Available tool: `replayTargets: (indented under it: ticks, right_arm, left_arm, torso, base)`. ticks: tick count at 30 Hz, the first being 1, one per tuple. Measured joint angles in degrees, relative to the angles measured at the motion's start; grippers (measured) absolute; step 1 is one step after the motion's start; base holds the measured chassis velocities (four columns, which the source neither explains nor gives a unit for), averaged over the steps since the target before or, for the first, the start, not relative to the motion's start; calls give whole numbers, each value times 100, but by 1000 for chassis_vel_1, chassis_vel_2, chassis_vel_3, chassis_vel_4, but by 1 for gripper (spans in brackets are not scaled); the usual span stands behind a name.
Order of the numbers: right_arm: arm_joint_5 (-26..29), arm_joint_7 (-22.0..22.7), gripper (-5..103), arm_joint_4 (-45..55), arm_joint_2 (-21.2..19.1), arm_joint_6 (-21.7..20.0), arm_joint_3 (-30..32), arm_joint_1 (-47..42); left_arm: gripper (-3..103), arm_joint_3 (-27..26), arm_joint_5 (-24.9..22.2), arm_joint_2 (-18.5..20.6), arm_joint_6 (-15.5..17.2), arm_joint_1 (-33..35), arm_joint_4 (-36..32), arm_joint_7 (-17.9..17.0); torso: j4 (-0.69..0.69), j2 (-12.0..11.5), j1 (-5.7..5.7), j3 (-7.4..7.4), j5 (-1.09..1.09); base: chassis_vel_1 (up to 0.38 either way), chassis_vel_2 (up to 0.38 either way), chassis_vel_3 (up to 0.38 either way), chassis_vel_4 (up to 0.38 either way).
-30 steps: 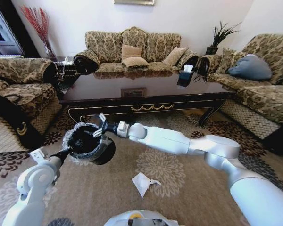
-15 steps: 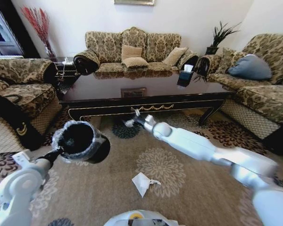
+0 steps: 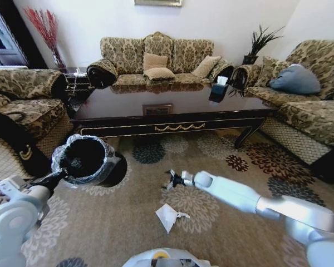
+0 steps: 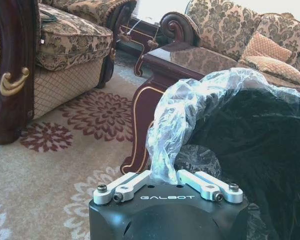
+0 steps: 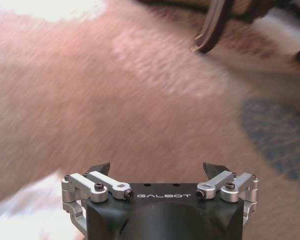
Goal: Move to the front of the table and pick up the trash from the floor, then place it into the trash bin.
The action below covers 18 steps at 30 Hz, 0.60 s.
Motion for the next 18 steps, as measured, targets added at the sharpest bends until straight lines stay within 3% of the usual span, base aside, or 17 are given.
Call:
replayTargets:
  ticks: [8, 18]
  right_arm:
    - [-565, -641, 100, -567, 156, 517, -58, -298]
    - [-907, -1235, 100, -938, 231, 719, -38, -341]
  left_arm:
    - [2, 21, 10, 28, 0, 27, 67, 6]
    - [2, 110, 84, 13, 0, -20, 92, 5]
  torso:
    - [0, 0, 0, 0, 0]
    - [0, 0, 0, 1, -1]
  base:
    - [0, 0, 0, 0]
    - [0, 0, 0, 0]
